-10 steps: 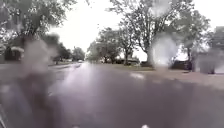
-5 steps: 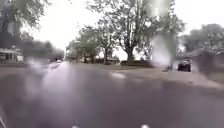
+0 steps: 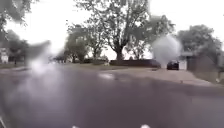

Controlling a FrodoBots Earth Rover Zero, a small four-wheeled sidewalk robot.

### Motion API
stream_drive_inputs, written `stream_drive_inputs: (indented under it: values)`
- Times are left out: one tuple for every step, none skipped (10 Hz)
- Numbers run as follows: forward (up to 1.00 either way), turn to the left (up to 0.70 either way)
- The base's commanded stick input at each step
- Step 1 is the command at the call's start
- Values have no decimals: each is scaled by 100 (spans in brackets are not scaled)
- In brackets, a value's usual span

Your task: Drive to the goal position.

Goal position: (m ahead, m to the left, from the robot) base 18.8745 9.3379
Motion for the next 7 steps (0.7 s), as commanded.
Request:
stream_drive_inputs:
  values:
    - [70, 0]
    - [70, 0]
    - [70, 0]
    - [70, 0]
    - [70, 0]
    - [70, 0]
    - [70, 0]
